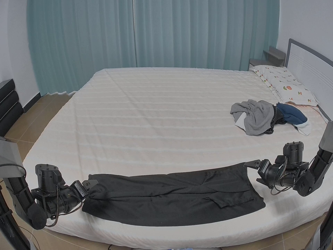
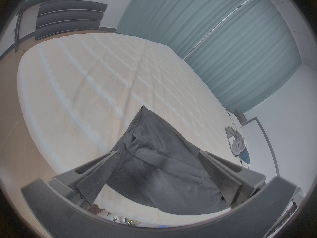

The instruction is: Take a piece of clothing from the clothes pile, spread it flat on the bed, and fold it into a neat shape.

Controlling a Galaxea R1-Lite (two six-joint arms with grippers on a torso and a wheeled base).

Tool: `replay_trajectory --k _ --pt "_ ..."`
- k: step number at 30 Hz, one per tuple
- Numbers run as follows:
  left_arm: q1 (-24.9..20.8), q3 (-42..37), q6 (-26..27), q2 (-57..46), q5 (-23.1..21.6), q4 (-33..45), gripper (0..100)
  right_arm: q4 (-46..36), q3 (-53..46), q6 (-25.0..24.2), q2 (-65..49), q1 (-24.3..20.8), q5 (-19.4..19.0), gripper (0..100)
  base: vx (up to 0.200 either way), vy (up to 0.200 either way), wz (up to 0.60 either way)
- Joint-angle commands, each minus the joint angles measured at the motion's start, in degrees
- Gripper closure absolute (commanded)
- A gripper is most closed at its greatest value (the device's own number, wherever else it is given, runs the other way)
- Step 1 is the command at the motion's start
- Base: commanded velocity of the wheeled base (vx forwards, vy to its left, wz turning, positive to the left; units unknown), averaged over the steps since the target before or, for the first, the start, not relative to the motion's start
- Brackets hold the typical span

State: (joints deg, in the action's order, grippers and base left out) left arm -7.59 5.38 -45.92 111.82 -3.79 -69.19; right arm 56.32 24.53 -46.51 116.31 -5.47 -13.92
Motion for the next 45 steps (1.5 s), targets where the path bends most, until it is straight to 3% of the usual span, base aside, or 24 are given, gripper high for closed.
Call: replay_trajectory --k 1,7,14,17,28,40,41,45 --pt "-1.6 0.7 -0.3 2.1 0.5 -0.1 0 0.1 0.0 -0.3 0.6 -0.5 0.0 0 0.000 0.000 0.00" --pt "-3.6 5.2 -4.6 5.1 5.1 0.1 0 0.1 0.5 -0.9 1.5 -0.3 0.0 0 0.000 0.000 0.00" --pt "-6.0 9.0 -9.2 6.7 5.2 1.0 0 0.1 0.5 -1.0 1.6 -0.6 0.0 0 0.000 0.000 0.00" --pt "-8.8 10.5 -13.5 7.0 5.1 1.4 0 0.1 0.6 -0.9 1.7 -0.6 0.0 0 0.000 0.000 0.00" --pt "-8.9 13.8 -13.8 12.0 5.3 6.0 0 0.4 1.0 -1.0 3.1 -0.2 0.0 0 0.000 0.000 0.00" --pt "-2.4 15.5 -10.9 12.5 10.1 7.2 0 0.4 1.0 -1.3 3.3 -0.4 0.0 0 0.000 0.000 0.00" --pt "-2.2 15.6 -10.9 12.6 10.1 7.1 100 0.4 1.0 -1.3 3.2 -0.6 0.0 0 0.000 0.000 0.00" --pt "-1.4 15.3 -10.2 12.5 12.7 7.1 100 0.3 0.7 -2.0 2.2 -1.1 0.0 0 0.000 0.000 0.00"
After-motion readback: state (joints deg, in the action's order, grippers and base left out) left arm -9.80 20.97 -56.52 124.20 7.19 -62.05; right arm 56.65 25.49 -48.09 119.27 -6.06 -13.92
